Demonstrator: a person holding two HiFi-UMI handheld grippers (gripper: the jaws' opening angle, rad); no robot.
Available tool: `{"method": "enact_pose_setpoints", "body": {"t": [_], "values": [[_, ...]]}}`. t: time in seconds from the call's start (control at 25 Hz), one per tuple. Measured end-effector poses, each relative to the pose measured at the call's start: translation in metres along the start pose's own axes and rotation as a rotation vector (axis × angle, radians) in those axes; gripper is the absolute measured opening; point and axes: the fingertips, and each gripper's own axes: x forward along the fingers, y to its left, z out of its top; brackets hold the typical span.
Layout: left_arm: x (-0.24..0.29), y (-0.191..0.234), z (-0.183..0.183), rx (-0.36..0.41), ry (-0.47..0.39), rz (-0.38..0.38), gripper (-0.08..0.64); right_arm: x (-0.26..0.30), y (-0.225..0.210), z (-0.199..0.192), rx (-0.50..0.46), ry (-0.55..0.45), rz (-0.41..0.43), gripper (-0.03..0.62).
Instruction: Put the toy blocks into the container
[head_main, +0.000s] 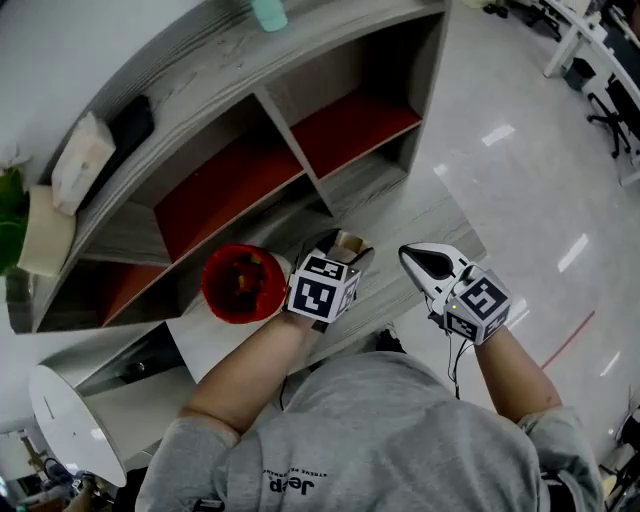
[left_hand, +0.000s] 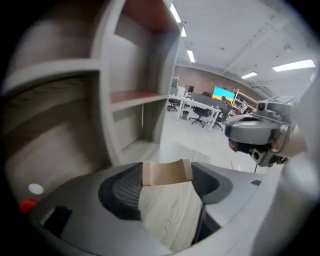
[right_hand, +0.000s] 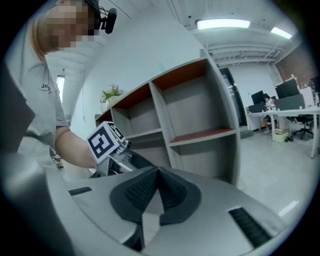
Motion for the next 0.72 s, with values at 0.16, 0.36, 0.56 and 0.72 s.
{"method": "enact_pose_setpoints", "body": {"t": [0.16,0.36,0.56,0.72], "values": [[-0.087,0.048,-0.026,0.002,-0.033,0.089,0.325,0.065,0.068,0.020,-0.049,0.003,0.125,0.021],[-0.174,0.128,-0.075,-0.105,-0.053,0.252,0.325,0.146,0.151,0.040,-0.136,0.032,0.321,0.021],[-0.221,0.165,-0.118,-0.176,-0.055,0.291,0.327,0.190,0.211,0.040,-0.181,0.070,0.406,0.021],[-0.231,0.174,-0.129,-0.192,-0.069,0.292,0.327,0.204,0.235,0.040,-0.204,0.088,0.443,0.021]]}}
